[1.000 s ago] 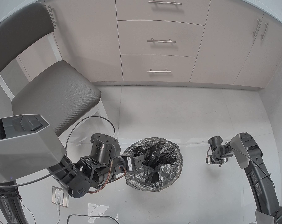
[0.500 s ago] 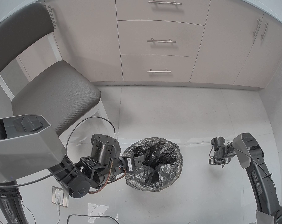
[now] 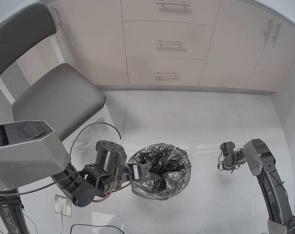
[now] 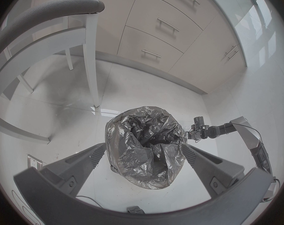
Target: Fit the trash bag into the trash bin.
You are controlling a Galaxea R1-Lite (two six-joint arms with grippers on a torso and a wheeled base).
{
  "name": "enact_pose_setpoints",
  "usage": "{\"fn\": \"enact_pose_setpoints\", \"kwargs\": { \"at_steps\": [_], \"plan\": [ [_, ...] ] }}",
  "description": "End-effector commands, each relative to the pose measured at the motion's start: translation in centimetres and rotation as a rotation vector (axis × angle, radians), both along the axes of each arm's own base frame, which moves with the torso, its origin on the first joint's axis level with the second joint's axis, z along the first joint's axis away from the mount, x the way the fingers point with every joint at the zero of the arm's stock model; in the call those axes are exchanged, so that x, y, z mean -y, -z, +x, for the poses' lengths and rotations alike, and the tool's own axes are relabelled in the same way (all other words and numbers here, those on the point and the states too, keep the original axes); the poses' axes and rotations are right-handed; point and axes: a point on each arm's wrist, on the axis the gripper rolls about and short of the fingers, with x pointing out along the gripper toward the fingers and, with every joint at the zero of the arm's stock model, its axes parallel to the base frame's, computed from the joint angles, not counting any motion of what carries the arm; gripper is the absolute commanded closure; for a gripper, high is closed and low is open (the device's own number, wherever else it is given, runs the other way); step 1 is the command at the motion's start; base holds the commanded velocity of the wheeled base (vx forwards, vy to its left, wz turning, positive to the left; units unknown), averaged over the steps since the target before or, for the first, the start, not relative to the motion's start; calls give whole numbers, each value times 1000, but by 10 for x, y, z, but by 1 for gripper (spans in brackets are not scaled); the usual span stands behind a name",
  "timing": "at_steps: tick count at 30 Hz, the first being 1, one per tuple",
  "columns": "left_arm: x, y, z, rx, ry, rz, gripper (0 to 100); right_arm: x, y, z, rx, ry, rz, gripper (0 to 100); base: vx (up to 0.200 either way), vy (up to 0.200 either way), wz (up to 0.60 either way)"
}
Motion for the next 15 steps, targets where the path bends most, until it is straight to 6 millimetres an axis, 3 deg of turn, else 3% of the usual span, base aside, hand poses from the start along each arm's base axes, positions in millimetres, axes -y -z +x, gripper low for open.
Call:
{"fn": "enact_pose_setpoints", "kwargs": {
  "at_steps": [1, 15],
  "plan": [
    [0, 1, 0, -2, 0, 1, 0, 4, -8, 4, 29, 4, -4, 0, 0, 0, 0],
    [0, 3, 0, -5, 4, 12, 0, 21, -25, 9, 48, -11, 11, 0, 0, 0, 0]
  ]
}}
